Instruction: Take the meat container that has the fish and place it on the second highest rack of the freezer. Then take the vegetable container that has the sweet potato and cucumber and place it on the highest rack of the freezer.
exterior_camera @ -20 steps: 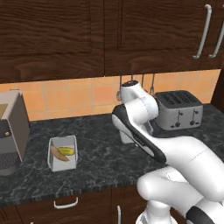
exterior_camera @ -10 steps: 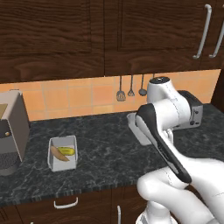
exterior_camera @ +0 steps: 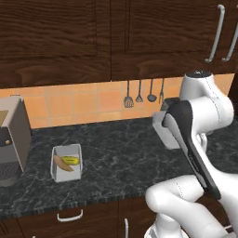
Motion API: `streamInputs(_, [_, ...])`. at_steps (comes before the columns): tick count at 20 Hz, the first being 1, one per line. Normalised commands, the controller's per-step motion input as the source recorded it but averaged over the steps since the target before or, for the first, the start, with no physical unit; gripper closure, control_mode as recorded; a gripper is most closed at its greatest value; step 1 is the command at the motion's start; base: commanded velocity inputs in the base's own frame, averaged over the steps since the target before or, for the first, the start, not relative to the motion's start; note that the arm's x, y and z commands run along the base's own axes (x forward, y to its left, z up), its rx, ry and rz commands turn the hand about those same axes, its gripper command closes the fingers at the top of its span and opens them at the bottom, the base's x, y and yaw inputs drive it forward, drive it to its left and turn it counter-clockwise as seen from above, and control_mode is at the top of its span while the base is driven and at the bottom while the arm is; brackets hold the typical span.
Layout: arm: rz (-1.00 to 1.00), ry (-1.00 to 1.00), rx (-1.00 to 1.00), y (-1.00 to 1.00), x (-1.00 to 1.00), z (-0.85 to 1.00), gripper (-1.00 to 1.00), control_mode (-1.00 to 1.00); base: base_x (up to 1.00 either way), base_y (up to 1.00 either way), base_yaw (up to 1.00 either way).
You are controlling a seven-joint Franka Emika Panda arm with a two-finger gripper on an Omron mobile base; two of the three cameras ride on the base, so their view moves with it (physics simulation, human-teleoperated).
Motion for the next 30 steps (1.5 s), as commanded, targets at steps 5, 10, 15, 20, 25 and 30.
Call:
streamInputs(5, [0.03, -0.01, 0.02, -0.43, -0.14, 0.19, 1.00, -1.00, 0.00, 0.00, 0.00])
streamInputs(10, [-0.01, -0.03, 0.00, -0.02, -0.03, 0.00, 1.00, -1.00, 0.00, 0.00, 0.00])
streamInputs(15, [-0.01, -0.02, -0.02, 0.00, 0.00, -0.03, 1.00, -1.00, 0.00, 0.00, 0.00])
streamInputs(20, [0.00, -0.04, -0.09, -0.01, 0.00, -0.01, 1.00, -1.00, 0.00, 0.00, 0.00])
streamInputs(25, [0.00, 0.00, 0.00, -0.03, 0.00, 0.00, 1.00, 1.00, -0.20, -0.05, -0.01])
streamInputs(30, [0.00, 0.00, 0.00, 0.00, 0.00, 0.00, 1.00, 1.00, -1.00, -0.22, -0.31])
